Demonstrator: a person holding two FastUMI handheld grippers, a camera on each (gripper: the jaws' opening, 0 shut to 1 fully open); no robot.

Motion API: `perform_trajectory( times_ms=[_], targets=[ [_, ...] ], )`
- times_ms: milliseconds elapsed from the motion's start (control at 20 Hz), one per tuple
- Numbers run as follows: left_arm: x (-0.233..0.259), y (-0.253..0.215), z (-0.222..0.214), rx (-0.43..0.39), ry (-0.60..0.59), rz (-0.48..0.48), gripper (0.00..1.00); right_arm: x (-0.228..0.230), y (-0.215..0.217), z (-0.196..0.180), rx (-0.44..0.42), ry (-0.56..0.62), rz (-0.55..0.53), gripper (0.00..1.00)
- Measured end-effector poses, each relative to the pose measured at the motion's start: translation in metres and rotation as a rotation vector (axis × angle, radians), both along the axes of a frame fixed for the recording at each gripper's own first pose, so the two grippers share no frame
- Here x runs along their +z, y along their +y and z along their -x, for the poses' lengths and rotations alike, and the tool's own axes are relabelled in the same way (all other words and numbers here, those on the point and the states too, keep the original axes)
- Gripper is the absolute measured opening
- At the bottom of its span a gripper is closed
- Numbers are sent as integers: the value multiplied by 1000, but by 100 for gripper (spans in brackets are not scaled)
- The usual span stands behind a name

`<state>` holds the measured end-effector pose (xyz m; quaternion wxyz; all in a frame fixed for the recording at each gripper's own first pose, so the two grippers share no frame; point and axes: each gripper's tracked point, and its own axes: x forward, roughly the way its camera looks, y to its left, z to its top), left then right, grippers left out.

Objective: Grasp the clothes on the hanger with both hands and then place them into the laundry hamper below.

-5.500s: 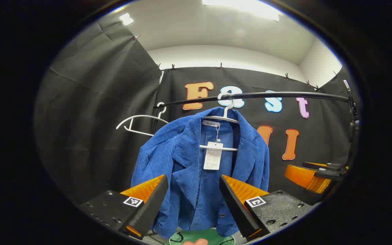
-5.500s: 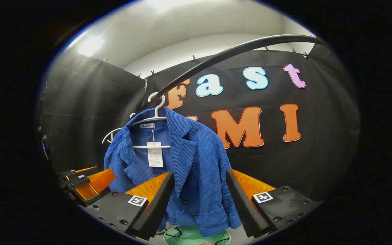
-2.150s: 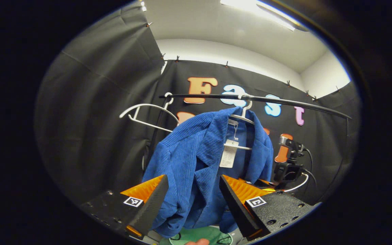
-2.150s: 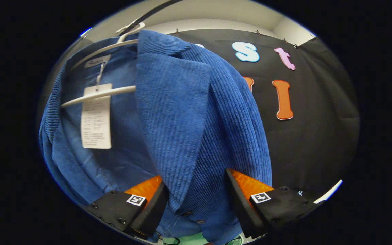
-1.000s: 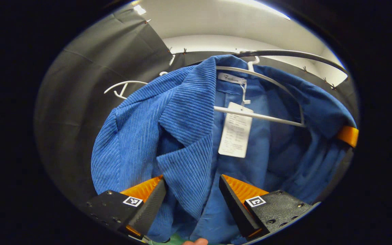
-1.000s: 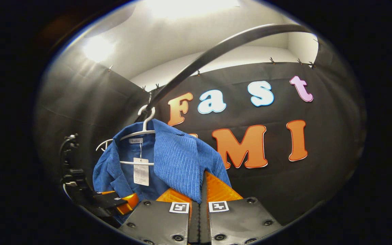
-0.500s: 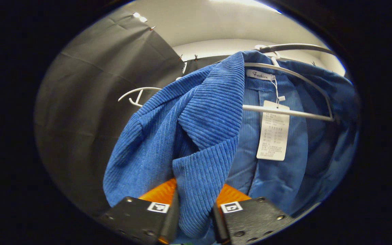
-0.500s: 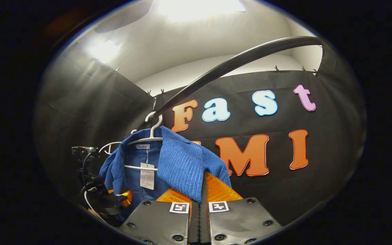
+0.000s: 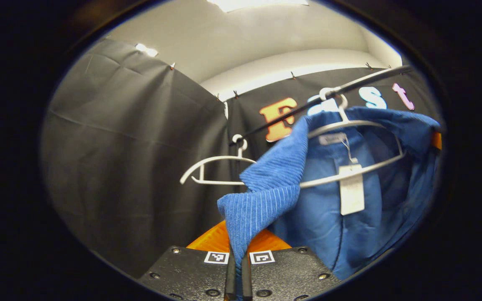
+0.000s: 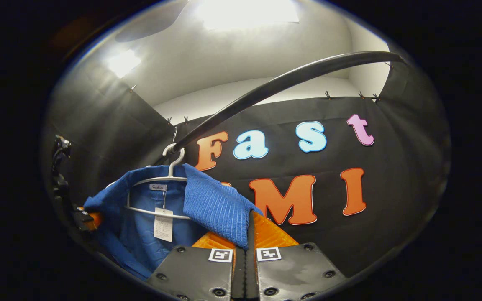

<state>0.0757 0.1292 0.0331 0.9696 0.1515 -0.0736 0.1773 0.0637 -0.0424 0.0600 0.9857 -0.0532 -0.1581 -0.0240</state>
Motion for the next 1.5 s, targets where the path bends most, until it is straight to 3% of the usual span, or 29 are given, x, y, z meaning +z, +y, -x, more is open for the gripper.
perform_trajectory(
  times_ms=[100,350,450,750,900,1250,1500],
  targets=[
    [36,12,0,35,-43,-53,2,5,0,-1,-12,-20,-7,7],
    [113,20,-20,38,-103,-179,7,11,4,-2,-13,-36,-32,7],
    [129,26,-39,2,-100,-169,3,14,2,0,-20,-42,-42,7],
    [149,52,-97,-67,-89,-127,3,20,-2,4,-49,-54,-43,7],
    [141,59,-120,-99,-66,-154,3,20,-5,8,-56,-48,-51,7],
    [38,85,-155,-101,90,57,5,19,-3,7,-65,-39,-37,7],
    [-23,84,-148,-100,153,109,5,18,-4,4,-79,-31,-9,7]
  ],
)
